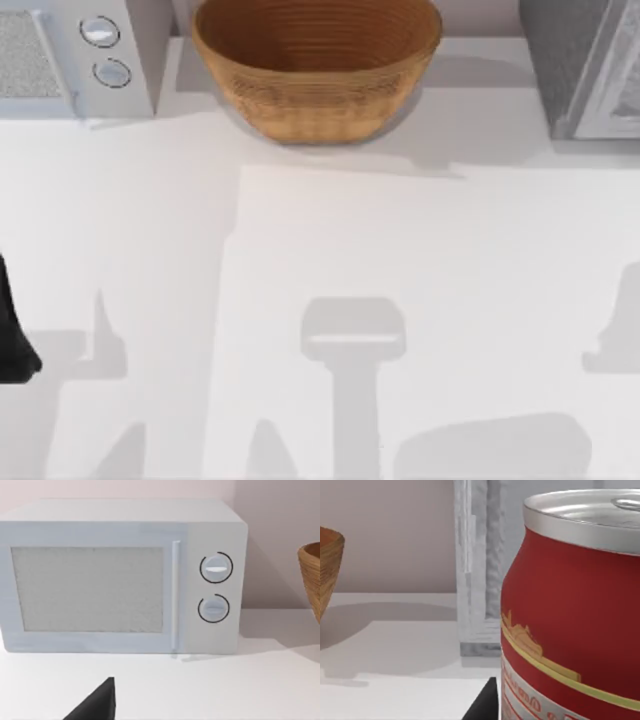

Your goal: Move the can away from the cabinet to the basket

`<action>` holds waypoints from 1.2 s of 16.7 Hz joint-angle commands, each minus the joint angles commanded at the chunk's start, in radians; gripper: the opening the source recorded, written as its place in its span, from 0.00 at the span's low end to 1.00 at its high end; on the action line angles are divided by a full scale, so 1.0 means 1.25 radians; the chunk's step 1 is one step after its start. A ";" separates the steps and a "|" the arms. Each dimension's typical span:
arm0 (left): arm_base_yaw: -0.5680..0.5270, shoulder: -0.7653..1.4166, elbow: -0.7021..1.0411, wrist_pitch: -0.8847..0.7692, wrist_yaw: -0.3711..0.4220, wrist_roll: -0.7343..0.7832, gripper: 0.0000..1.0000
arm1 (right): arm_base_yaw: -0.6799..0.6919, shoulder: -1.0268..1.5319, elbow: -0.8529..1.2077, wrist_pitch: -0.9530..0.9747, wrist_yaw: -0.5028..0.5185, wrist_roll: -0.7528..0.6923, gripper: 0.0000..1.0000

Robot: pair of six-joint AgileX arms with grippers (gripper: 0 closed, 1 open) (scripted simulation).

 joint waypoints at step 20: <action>0.000 0.000 0.000 0.000 0.000 0.000 1.00 | 0.123 0.461 0.382 0.155 0.126 0.006 0.00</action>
